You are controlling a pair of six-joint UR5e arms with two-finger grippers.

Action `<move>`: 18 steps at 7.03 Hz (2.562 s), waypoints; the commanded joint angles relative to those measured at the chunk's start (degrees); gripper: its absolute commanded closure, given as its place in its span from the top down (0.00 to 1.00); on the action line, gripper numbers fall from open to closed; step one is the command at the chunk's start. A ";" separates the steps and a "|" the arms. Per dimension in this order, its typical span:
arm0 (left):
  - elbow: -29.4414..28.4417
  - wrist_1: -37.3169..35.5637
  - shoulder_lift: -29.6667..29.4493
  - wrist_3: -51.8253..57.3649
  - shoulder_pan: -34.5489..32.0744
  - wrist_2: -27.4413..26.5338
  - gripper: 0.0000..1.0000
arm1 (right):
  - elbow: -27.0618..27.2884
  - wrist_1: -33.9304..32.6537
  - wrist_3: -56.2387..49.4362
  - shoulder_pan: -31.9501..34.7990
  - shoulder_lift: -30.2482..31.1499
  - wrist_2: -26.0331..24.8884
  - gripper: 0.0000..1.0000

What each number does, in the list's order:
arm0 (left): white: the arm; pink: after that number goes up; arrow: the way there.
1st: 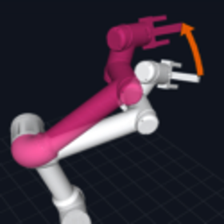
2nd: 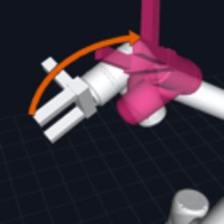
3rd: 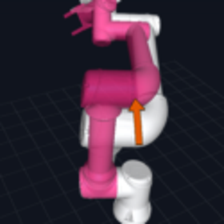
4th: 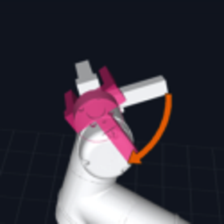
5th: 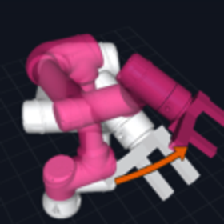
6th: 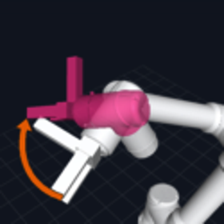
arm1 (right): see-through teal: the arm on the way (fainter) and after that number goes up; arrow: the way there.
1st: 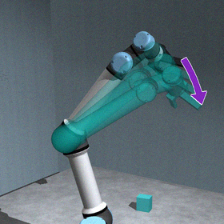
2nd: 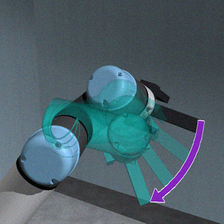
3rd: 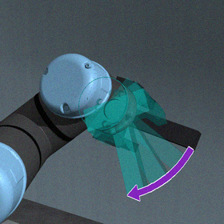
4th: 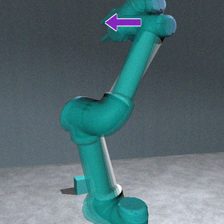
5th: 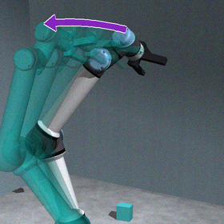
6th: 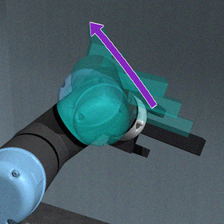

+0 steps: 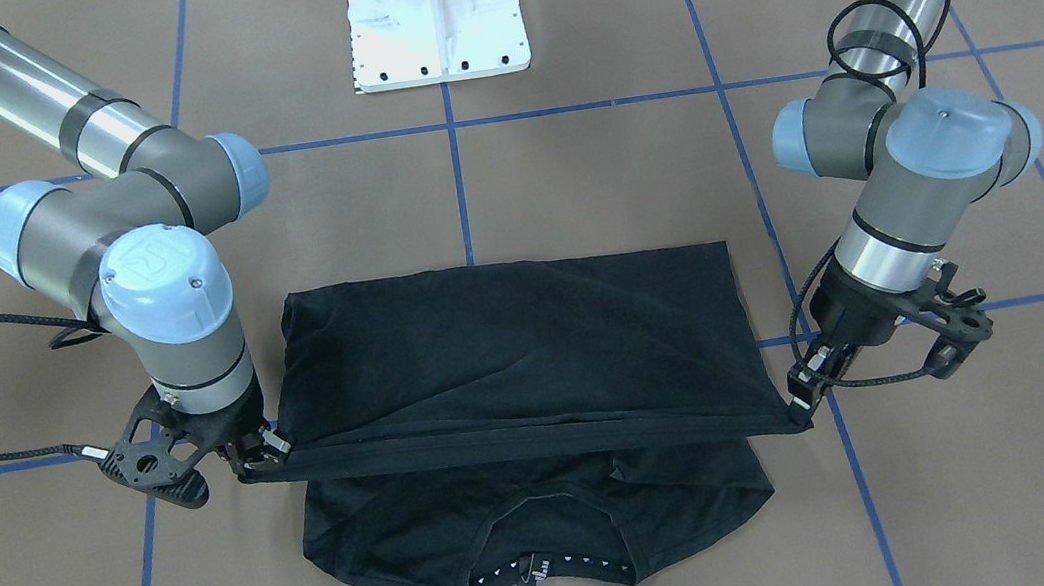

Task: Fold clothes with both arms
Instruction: 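Lay the hem down near the collar and open both grippers, then withdraw the right gripper toward the lower edge of the folded shirt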

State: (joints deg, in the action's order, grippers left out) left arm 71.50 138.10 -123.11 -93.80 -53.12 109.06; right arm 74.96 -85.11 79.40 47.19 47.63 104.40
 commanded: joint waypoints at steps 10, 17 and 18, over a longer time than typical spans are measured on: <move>-5.50 3.76 -3.62 -3.06 -2.61 -2.72 0.86 | 17.18 3.45 18.37 -5.42 10.85 0.27 0.91; -3.83 3.67 -3.54 -2.88 -2.52 -5.70 0.87 | 24.71 19.89 38.64 -14.67 24.00 -3.50 0.87; -3.83 3.59 -3.54 -2.88 -2.43 -5.70 0.87 | 24.62 19.89 38.64 -15.63 24.17 -3.68 0.84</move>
State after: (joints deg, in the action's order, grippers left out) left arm 67.68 141.77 -126.64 -96.71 -55.61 103.43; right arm 99.65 -65.26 117.89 32.86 71.84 101.28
